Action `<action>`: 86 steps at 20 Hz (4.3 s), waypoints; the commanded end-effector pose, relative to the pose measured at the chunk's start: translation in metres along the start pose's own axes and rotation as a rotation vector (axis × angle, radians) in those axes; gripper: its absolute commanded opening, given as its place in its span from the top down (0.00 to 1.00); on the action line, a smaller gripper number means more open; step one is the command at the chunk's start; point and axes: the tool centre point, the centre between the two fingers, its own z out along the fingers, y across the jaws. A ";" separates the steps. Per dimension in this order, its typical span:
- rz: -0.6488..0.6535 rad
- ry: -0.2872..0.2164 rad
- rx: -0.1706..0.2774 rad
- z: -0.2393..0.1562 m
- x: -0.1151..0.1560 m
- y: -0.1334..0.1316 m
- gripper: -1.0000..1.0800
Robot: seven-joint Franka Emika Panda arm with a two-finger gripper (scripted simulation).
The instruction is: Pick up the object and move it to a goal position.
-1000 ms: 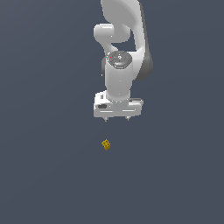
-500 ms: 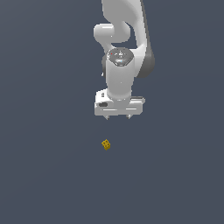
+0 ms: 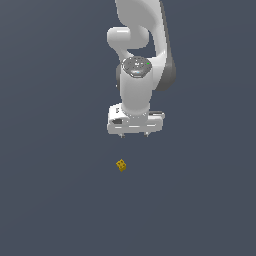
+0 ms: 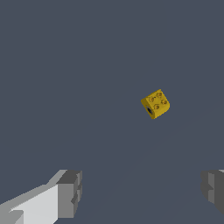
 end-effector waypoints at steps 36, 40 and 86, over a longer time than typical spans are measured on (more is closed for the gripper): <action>-0.586 0.005 -0.019 0.100 0.055 0.066 0.04; -0.583 0.005 -0.019 0.102 0.054 0.066 0.04; -0.587 0.005 -0.020 0.095 0.009 0.067 1.00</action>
